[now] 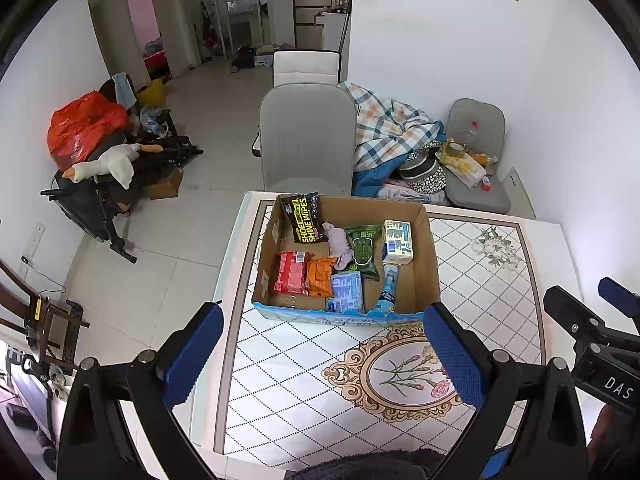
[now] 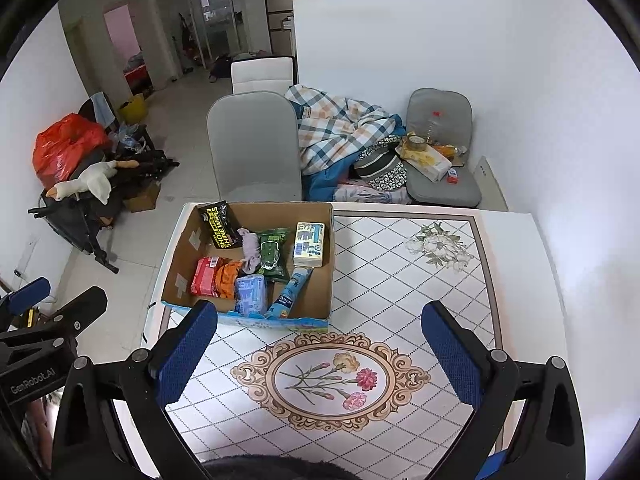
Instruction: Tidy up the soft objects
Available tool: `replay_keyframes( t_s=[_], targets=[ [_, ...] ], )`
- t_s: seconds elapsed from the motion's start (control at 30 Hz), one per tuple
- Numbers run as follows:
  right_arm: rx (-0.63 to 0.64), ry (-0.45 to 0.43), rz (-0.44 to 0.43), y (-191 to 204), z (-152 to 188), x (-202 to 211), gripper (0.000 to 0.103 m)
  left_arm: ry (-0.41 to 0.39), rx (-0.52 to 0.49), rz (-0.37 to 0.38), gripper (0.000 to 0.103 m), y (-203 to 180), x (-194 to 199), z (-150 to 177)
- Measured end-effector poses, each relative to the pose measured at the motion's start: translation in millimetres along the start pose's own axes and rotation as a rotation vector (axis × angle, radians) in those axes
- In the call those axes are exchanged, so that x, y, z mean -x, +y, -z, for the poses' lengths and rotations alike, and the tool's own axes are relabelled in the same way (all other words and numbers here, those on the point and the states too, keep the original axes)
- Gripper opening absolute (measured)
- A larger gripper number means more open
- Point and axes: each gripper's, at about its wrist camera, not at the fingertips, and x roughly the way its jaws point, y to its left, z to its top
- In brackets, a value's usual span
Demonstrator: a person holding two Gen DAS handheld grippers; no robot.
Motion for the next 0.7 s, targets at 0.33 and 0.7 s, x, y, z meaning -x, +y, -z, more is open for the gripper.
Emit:
replay_keyframes(
  t_s=[0.33, 0.7],
  targets=[
    [-0.002, 0.0, 0.004, -2.1, 0.5, -1.5, 0.103, -0.004, -0.001, -0.003, 0.102, -0.5, 0.8, -0.5],
    [-0.024, -0.004, 0.015, -6.2, 1.6, -2.1, 0.103, -0.004, -0.002, 0.0, 0.102, -1.8, 0.7, -1.8]
  ],
)
